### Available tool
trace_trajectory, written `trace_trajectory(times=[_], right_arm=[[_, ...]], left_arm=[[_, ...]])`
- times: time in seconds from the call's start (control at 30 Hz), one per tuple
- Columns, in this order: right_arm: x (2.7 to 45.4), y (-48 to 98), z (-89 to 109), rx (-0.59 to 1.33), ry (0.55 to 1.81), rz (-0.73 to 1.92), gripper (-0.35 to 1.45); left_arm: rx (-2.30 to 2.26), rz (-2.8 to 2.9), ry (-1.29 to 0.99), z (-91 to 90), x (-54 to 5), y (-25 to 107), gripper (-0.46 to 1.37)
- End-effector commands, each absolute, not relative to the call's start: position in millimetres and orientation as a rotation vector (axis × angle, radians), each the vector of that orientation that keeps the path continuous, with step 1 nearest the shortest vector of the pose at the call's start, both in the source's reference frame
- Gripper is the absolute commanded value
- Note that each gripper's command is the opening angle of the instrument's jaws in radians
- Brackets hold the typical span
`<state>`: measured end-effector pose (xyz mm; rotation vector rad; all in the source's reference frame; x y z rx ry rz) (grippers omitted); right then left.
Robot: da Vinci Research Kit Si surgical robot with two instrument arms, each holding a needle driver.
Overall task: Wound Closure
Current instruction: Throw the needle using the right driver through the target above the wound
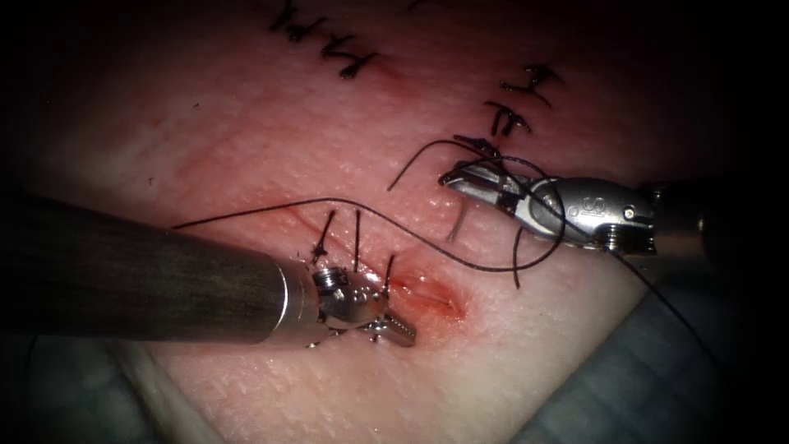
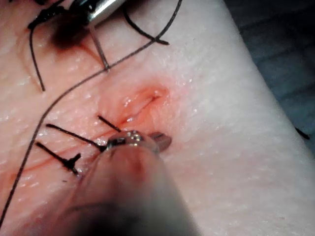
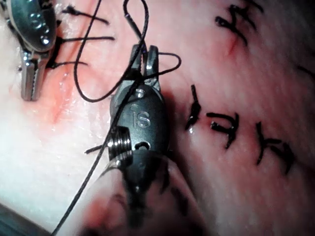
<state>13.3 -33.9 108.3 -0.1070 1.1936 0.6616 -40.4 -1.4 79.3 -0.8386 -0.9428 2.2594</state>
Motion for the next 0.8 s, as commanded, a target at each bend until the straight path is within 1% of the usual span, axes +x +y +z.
trace_trajectory(times=[0.03, 0.17, 0.33, 0.43, 0.67, 0.8], right_arm=[[13.4, -34.1, 108.4, -0.085, 1.206, 0.686, -0.35], [13.4, -34.0, 109.1, -0.007, 1.239, 0.739, -0.35], [13.3, -34.1, 110.0, 0.128, 1.316, 0.875, -0.35], [13.5, -34.1, 110.2, 0.155, 1.336, 0.936, -0.35], [13.8, -34.7, 110.3, 0.246, 1.359, 1.075, -0.35], [14.1, -35.2, 110.6, 0.281, 1.299, 1.109, -0.35]], left_arm=[[-0.844, 2.257, -0.955, 79.3, -40.4, -1.4, -0.35], [-0.844, 2.258, -0.955, 79.3, -40.4, -1.4, -0.35], [-0.845, 2.258, -0.956, 79.5, -40.4, -1.2, -0.35], [-0.845, 2.259, -0.956, 79.5, -40.4, -1.2, -0.35], [-0.847, 2.261, -0.958, 79.5, -40.0, -1.3, -0.35], [-0.847, 2.261, -0.959, 79.5, -40.0, -1.3, -0.35]])
